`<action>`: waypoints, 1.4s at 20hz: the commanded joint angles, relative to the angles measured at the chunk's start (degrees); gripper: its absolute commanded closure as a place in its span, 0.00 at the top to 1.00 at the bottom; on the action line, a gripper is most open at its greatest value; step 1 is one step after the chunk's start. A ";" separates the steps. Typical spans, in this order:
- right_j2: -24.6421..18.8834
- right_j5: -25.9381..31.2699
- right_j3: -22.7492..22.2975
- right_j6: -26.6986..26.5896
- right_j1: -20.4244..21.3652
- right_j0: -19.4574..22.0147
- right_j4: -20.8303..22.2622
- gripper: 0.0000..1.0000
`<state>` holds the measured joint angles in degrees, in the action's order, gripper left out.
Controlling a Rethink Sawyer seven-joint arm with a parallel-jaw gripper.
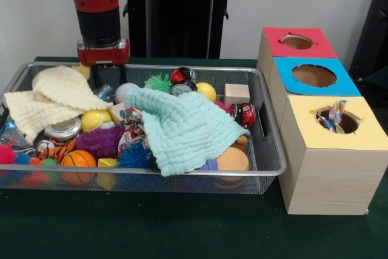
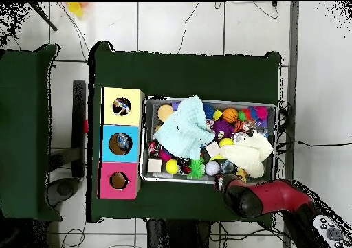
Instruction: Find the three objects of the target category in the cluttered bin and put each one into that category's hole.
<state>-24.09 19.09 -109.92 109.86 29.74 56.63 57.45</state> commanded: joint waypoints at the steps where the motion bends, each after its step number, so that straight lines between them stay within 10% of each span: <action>1: 1.36 -6.03 10.91 -0.44 -9.41 -0.83 5.91 1.00; 2: 1.74 -6.80 10.94 -0.26 -9.32 -1.20 6.25 0.00; 28: 2.53 -6.23 6.58 0.88 -7.13 -2.01 0.62 0.00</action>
<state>-21.34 13.86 -107.88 109.86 27.32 54.27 57.88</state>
